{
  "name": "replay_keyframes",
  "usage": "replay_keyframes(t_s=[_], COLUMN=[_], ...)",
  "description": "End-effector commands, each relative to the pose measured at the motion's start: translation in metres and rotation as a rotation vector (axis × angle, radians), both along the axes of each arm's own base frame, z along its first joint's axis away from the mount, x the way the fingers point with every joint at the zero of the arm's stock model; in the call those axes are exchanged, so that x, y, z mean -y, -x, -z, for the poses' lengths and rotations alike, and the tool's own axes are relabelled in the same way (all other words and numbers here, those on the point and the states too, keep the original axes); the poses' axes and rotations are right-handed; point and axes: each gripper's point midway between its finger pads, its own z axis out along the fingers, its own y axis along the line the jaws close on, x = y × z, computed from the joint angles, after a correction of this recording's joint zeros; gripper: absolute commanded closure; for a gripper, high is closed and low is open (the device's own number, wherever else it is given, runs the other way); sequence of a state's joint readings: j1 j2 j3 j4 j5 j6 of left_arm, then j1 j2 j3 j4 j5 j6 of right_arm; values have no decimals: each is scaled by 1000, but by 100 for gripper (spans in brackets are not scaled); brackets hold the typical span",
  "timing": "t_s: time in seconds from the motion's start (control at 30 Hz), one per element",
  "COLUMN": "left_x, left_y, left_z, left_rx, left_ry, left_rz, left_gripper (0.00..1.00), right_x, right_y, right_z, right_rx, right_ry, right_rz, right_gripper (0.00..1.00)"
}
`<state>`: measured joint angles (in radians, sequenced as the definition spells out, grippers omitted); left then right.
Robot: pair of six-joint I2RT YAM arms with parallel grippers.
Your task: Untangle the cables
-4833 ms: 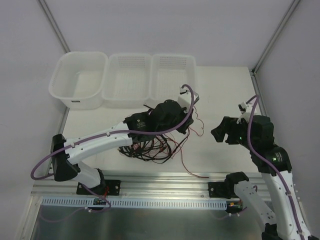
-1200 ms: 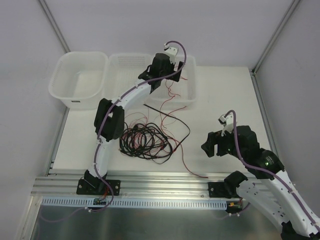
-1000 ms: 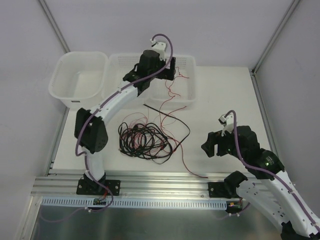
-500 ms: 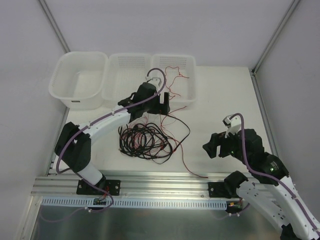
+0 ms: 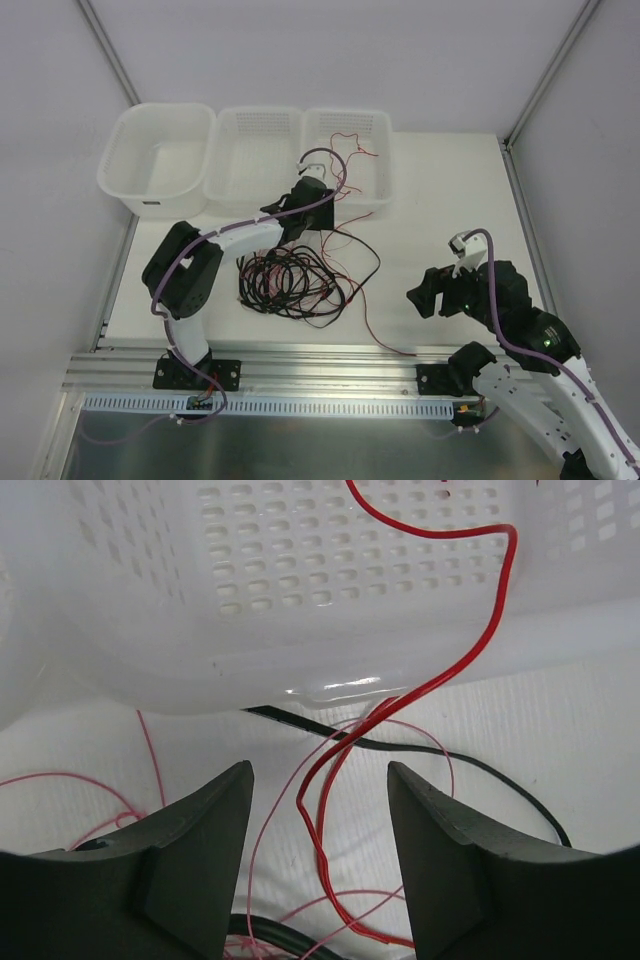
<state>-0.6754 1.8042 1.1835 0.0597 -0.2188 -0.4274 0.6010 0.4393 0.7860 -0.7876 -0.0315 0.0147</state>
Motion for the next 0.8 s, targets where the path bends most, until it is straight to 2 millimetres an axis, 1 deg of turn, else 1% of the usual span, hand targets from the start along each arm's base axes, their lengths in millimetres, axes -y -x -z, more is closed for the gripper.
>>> replay_keyframes(t_s=[0.0, 0.17, 0.27, 0.3, 0.37, 0.4, 0.43, 0.47, 0.5, 0.57, 0.6, 0.63, 0.67, 0.73, 0.77], left_x=[8, 4, 6, 7, 7, 7, 8, 7, 5, 4, 3, 4, 7, 6, 10], left_y=[-14, -12, -11, -11, -7, -6, -5, -3, -1, 0, 1, 1, -1, -1, -5], left_z=[1, 17, 20, 19, 14, 3, -4, -10, -25, -43, -58, -67, -84, -102, -120], left_rx=[69, 76, 73, 76, 89, 111, 125, 135, 153, 152, 167, 173, 196, 213, 247], left_ry=[25, 17, 22, 22, 13, 19, 21, 10, 21, 18, 26, 29, 39, 39, 49], left_rz=[-24, -38, -29, -24, -13, -11, -5, 1, 0, 0, 5, 10, 21, 31, 40], left_gripper=[44, 56, 65, 74, 83, 88, 97, 98, 100, 100, 100, 100, 100, 100, 100], right_x=[3, 2, 0, 0, 1, 1, 1, 1, 1, 1, 1, 1, 1, 0, 1], right_y=[1, 0, 0, 0, 1, 0, 0, 0, 1, 0, 0, 0, 0, 0, 1], right_z=[-3, -1, -1, -1, -1, -2, -3, -3, -3, -3, -3, -4, -3, -2, -2], right_rx=[10, 5, 2, 3, 2, 4, 5, 6, 6, 5, 2, 5, 3, 1, 0], right_ry=[-3, -1, -3, -4, -3, -4, -4, -5, -5, -4, -5, -6, -5, -5, -3], right_rz=[12, 11, 4, 2, 4, 5, 5, 7, 7, 7, 6, 8, 8, 5, 4], right_gripper=[22, 22, 22, 22, 22, 22, 22, 22, 22, 22, 22, 22, 22, 22, 22])
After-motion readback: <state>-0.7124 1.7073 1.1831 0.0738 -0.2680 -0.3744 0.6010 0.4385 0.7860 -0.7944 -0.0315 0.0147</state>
